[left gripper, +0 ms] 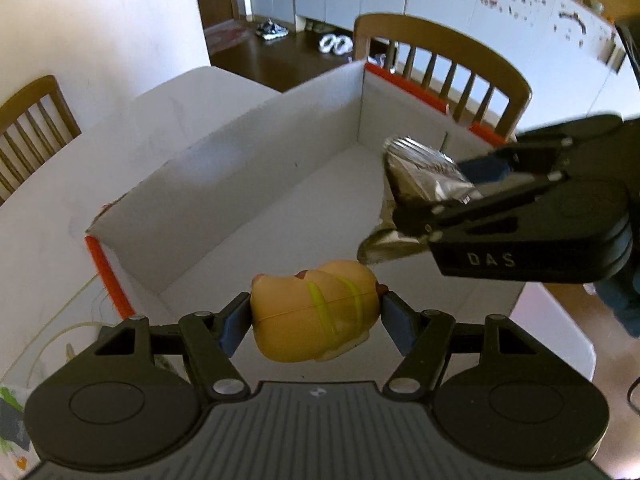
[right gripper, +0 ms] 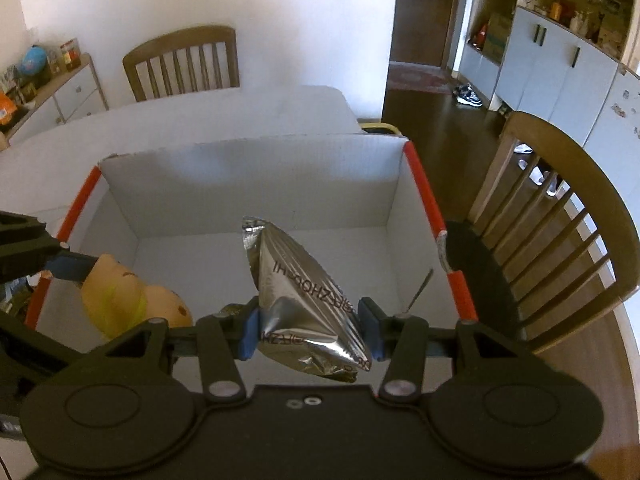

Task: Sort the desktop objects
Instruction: 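Carry yellow toy in left tool into shoebox while right tool carries foil bag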

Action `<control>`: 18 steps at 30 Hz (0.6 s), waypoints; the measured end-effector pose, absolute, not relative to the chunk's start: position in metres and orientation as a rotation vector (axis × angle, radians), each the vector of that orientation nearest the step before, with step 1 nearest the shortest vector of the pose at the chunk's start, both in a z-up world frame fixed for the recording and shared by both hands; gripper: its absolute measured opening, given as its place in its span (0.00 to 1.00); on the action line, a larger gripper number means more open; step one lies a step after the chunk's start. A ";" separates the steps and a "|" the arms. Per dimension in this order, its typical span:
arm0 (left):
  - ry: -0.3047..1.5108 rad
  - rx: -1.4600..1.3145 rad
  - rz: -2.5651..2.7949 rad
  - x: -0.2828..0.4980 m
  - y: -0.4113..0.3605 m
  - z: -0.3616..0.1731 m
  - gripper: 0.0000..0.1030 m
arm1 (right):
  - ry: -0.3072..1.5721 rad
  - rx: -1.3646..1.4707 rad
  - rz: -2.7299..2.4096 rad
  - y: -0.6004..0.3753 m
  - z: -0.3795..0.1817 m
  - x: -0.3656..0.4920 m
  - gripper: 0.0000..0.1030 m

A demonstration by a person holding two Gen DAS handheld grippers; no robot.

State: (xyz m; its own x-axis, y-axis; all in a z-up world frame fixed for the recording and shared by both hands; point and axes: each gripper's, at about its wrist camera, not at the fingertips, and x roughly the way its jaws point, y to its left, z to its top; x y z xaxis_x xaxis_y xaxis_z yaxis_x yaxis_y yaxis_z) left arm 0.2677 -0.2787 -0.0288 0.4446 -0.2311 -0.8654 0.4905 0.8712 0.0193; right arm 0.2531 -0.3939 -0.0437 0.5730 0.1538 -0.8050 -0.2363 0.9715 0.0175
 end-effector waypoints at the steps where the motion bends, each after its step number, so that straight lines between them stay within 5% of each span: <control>1: 1.022 0.314 -0.454 0.268 -0.282 -0.031 0.67 | 0.932 -0.102 0.227 -0.394 -0.045 0.255 0.49; 18: 1.115 0.417 -0.461 0.277 -0.291 -0.059 0.68 | 1.034 -0.151 0.291 -0.373 -0.072 0.284 0.49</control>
